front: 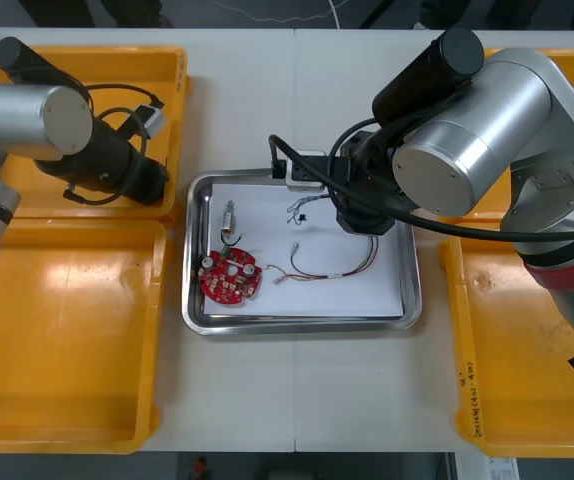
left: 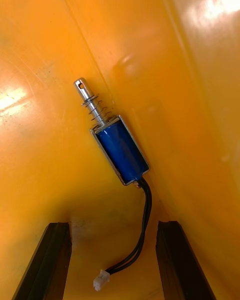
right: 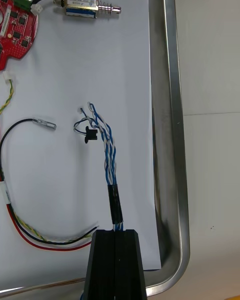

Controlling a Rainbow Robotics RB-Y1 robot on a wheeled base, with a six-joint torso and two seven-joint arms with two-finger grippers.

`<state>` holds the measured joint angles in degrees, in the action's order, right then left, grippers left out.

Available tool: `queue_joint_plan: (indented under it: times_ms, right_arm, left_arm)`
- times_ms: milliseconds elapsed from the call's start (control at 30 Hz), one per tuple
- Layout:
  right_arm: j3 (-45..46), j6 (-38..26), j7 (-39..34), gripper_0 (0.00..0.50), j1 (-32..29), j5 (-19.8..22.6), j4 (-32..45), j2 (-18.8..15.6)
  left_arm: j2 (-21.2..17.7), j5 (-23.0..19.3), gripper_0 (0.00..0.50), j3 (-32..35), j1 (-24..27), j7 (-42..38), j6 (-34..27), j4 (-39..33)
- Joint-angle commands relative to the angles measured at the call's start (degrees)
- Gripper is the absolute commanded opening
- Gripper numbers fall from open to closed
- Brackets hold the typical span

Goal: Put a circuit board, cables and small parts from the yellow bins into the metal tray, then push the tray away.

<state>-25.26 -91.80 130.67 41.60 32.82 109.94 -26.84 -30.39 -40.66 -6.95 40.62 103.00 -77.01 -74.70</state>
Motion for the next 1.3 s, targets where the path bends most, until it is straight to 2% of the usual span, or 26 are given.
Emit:
queue_joint_plan:
  times_ms: [33,333,500,533,567,600,633,667,733,1167,1200,1233,1267,1300]
  right_arm:
    - [-1.11,2.77,2.57,0.000,0.41,-0.30,-2.10,1.00]
    - [-6.30,7.87,4.33,0.000,0.33,-4.70,-5.09,0.56]
    - [-6.91,9.19,4.77,0.000,0.33,-5.40,-7.29,0.47]
    - [-7.18,9.19,4.86,0.000,0.33,-5.58,-7.46,0.47]
    - [-7.62,9.27,5.03,0.000,0.33,-6.54,-7.55,0.47]
    - [-7.79,9.27,5.03,0.000,0.33,-6.98,-7.55,0.47]
    - [-8.23,9.36,5.12,0.000,0.33,-7.69,-7.55,0.47]
    - [-8.76,9.36,5.03,0.000,0.41,-8.30,-7.64,0.38]
    - [-9.29,9.62,4.86,0.000,0.33,-9.09,-7.99,0.30]
    - [-9.55,12.53,5.12,0.003,0.33,-9.88,-11.42,0.30]
    - [-9.55,12.53,5.12,0.087,0.41,-9.88,-11.77,0.30]
    - [-9.55,12.61,5.12,0.123,0.33,-9.97,-11.94,0.38]
    - [-9.55,12.70,5.12,0.209,0.41,-9.88,-12.12,0.38]
    - [-9.55,12.88,4.94,0.327,0.41,-9.97,-12.12,0.38]
  left_arm:
    - [-0.64,-0.21,0.500,-1.31,-2.12,2.64,1.60,-0.09]
    - [-0.55,1.64,0.500,-1.31,-2.74,3.26,2.40,-0.09]
    - [-0.55,1.90,0.500,-1.31,-3.18,3.52,3.10,-0.09]
    - [-0.64,1.99,0.481,-1.31,-3.18,3.61,3.10,-0.09]
    - [-0.64,1.99,0.340,-1.31,-3.27,3.78,3.27,-0.09]
    - [-0.55,2.08,0.269,-1.22,-3.27,3.87,3.27,-0.09]
    - [-0.64,2.08,0.153,-1.22,-3.35,3.96,3.27,-0.09]
    - [-0.55,2.17,0.071,-1.31,-3.35,4.05,3.27,-0.09]
    - [-0.64,2.08,0.005,-1.31,-3.35,4.05,3.27,-0.09]
    - [-0.64,1.90,0.000,-1.05,-3.35,3.96,3.71,-0.09]
    - [-0.64,1.81,0.000,-0.78,-3.35,4.05,3.80,-0.18]
    - [-0.64,1.81,0.001,-0.69,-3.35,4.05,3.71,-0.18]
    - [-0.64,1.90,0.000,-0.61,-3.35,4.05,3.71,-0.18]
    - [-0.64,1.90,0.000,-0.43,-3.35,4.05,3.71,-0.27]
